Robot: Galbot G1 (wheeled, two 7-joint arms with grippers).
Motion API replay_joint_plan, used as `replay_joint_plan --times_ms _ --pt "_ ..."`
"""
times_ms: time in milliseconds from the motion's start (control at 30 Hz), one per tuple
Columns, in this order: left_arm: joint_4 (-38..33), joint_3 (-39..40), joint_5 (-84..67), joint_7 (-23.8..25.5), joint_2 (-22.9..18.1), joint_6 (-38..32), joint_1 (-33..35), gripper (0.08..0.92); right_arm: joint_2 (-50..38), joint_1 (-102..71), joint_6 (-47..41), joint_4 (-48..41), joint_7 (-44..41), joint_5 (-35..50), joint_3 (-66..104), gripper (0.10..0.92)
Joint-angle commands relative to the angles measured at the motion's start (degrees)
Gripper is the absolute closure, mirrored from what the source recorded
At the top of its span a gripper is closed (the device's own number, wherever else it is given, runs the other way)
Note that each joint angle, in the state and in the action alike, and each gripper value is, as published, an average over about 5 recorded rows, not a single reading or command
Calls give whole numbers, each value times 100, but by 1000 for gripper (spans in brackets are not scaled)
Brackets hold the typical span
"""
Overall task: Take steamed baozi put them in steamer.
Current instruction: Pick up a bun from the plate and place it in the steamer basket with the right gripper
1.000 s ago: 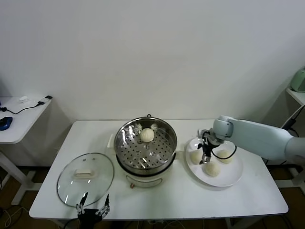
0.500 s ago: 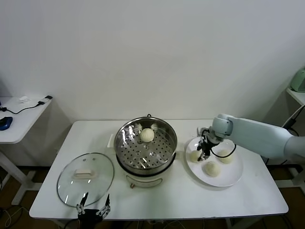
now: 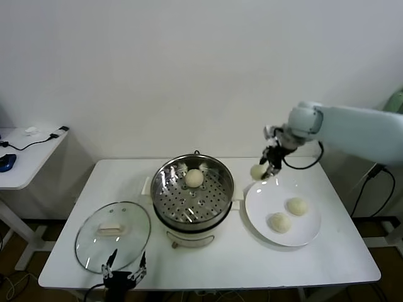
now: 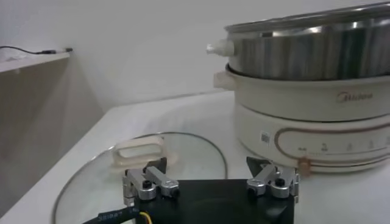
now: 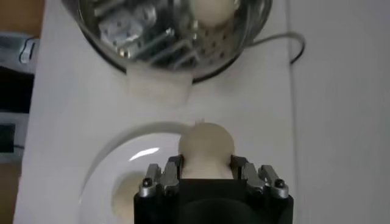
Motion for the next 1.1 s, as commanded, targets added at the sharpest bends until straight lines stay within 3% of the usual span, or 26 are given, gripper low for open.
replay_joint_plan --times_ms 33,200,400,733,1100 --pt "-13 41 1 3 2 3 -8 177 788 1731 -310 984 123 1605 -287 482" --pt "-6 104 16 1 19 -9 -32 177 1884 1097 -788 953 833 2132 282 482" --pt "-77 73 13 0 17 -11 8 177 2681 -49 -1101 418 1427 1989 452 482" --pt "-85 77 15 0 -54 -8 7 177 2986 -1591 -1407 -450 1964 1187 603 482" --pt "-28 65 18 5 32 -5 -25 177 3079 -2221 -1402 -1023 2110 883 721 482"
